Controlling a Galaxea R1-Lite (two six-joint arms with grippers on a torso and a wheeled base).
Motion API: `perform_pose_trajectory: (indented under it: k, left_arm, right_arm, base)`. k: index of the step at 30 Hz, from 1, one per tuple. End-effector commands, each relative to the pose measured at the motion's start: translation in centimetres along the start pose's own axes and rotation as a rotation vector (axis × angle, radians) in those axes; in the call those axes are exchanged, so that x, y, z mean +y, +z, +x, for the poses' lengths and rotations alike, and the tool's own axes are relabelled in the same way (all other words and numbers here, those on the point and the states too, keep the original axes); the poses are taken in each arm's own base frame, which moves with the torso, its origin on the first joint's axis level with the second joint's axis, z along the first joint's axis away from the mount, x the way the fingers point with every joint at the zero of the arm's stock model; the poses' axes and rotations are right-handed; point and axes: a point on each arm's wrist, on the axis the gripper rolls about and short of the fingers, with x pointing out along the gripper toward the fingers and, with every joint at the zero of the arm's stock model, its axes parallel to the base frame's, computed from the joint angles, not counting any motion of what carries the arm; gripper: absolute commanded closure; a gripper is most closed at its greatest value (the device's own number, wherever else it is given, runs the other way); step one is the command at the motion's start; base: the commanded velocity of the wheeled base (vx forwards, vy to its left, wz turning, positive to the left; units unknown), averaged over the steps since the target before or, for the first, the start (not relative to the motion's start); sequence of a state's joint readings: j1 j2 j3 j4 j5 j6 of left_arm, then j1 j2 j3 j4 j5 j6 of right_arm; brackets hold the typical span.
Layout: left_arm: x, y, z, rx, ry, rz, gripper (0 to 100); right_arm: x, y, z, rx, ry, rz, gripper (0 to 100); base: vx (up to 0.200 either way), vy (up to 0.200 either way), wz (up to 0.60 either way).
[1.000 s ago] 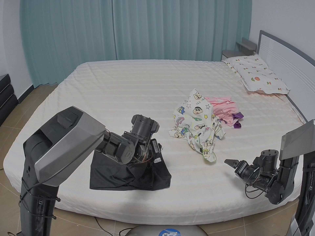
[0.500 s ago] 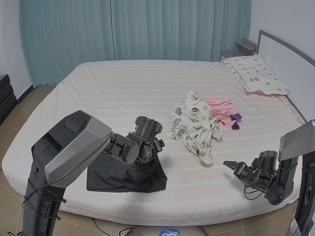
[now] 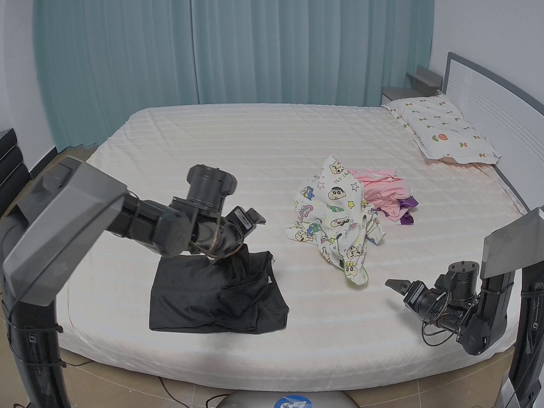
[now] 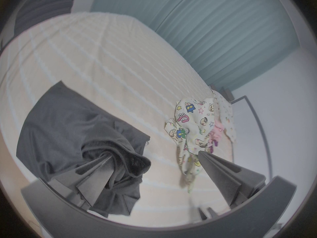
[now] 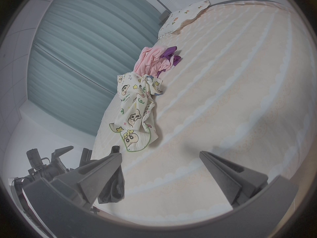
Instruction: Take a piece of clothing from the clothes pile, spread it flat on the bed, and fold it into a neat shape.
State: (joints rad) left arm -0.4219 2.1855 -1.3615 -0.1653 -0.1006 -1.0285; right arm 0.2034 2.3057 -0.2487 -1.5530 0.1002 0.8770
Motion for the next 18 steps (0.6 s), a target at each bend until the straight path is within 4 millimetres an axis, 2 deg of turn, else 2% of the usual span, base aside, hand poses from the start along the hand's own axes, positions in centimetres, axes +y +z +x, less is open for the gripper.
perform_pose_trajectory:
  k: [1, 3, 6, 7, 10, 12, 15, 18]
  left_arm:
    - [1.0, 2.9, -4.2, 0.056, -0.089, -0.108, 0]
    - [0.9, 3.0, -4.1, 0.063, -0.095, -0.103, 0]
    - [0.6, 2.5, -2.0, 0.065, -0.095, -0.083, 0]
    - [0.1, 2.0, -0.5, 0.067, -0.107, -0.064, 0]
    - [-0.3, 1.2, 2.1, 0.044, -0.105, -0.046, 0]
    - [-0.5, 0.8, 2.3, 0.055, -0.101, -0.048, 0]
    - [0.8, 0.0, 2.3, 0.087, -0.044, -0.056, 0]
    - [2.3, 0.4, 0.5, 0.081, -0.007, -0.082, 0]
  right_arm:
    - [-0.2, -0.2, 0.2, -0.001, 0.001, -0.002, 0]
    - [-0.1, -0.2, 0.2, 0.001, 0.004, -0.001, 0]
    - [-0.2, -0.2, 0.3, 0.002, 0.000, -0.002, 0]
    - [-0.2, -0.2, 0.2, 0.001, -0.002, -0.002, 0]
    - [-0.2, -0.3, 0.2, 0.002, -0.003, -0.003, 0]
    - [-0.3, -0.3, 0.2, 0.001, -0.006, -0.002, 0]
    - [-0.3, -0.3, 0.1, 0.005, -0.009, -0.001, 0]
    - [0.3, -0.2, 0.1, -0.006, 0.015, -0.009, 0]
  base:
    - [0.000, 0.000, 0.00]
    - [0.000, 0.000, 0.00]
    - [0.000, 0.000, 0.00]
    - [0.000, 0.000, 0.00]
    - [0.000, 0.000, 0.00]
    - [0.000, 0.000, 0.00]
    - [0.000, 0.000, 0.00]
    - [0.000, 0.000, 0.00]
